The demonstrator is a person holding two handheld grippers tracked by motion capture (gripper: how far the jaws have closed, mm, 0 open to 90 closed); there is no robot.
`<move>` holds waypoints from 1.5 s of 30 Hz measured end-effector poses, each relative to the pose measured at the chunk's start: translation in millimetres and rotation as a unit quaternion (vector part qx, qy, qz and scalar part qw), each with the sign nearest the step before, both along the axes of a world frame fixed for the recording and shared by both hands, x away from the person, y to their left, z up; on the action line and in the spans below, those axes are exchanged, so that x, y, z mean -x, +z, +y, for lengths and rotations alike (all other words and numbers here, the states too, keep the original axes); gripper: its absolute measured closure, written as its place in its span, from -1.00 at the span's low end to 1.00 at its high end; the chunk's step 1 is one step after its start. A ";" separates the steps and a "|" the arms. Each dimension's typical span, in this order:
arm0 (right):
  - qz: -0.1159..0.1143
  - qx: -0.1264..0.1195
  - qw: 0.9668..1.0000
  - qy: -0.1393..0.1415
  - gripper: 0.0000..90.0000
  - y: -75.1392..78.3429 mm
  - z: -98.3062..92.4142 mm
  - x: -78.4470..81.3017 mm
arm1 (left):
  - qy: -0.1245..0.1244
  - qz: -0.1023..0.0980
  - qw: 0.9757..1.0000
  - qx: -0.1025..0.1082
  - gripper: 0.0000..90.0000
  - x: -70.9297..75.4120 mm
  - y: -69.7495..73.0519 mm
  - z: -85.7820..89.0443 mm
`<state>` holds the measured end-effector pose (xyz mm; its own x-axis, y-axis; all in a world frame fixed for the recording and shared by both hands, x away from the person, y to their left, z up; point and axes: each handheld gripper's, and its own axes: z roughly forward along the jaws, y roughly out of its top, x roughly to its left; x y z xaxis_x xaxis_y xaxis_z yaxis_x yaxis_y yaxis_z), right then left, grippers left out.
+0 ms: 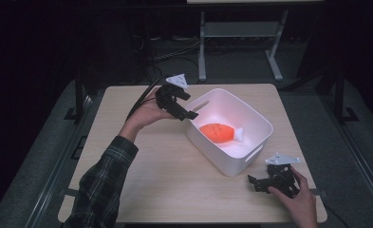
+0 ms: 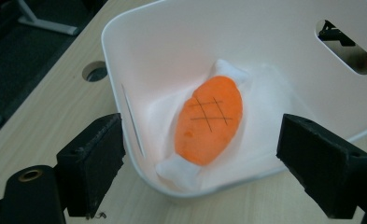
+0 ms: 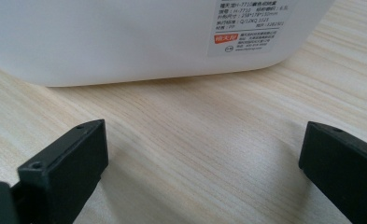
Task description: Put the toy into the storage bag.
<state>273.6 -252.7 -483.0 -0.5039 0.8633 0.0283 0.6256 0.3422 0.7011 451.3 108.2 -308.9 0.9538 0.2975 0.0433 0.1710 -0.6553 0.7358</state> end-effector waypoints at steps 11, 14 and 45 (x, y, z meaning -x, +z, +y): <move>0.000 0.000 1.000 0.000 -0.98 0.0 0.0 0.0 | 0.034 0.001 0.999 0.007 -0.68 24.8 -8.5 31.2; 0.000 0.000 1.000 0.000 -0.98 0.1 0.1 0.0 | 0.044 0.002 0.999 0.012 -0.67 31.9 -11.4 40.4; 0.000 0.000 1.000 0.000 -0.98 0.1 0.1 0.0 | 0.113 -0.011 0.993 0.039 -0.66 102.7 -58.5 99.0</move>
